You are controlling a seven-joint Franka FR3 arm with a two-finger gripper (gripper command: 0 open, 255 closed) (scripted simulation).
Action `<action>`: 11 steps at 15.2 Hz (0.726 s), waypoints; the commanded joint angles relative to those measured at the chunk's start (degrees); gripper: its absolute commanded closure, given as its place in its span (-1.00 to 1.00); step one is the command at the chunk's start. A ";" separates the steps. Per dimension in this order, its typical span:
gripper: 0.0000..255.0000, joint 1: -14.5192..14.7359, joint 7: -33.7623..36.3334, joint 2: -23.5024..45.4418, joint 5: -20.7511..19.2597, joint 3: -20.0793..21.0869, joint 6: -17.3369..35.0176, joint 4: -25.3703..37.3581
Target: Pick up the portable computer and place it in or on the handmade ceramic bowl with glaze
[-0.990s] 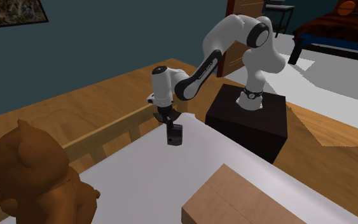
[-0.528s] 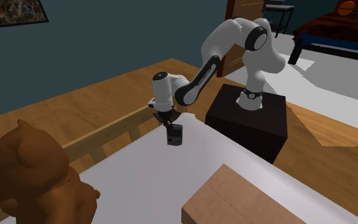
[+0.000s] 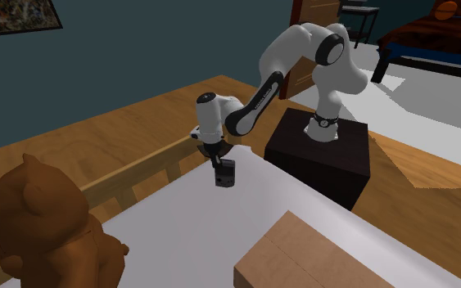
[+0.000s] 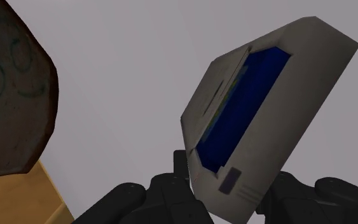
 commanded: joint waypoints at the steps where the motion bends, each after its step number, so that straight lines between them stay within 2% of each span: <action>1: 1.00 0.00 0.00 0.02 0.00 0.01 -0.01 -0.02; 7: 1.00 0.00 0.00 0.02 0.00 0.01 -0.01 -0.01; 11: 1.00 0.33 0.38 -2.04 -0.60 -0.47 -1.96 -0.09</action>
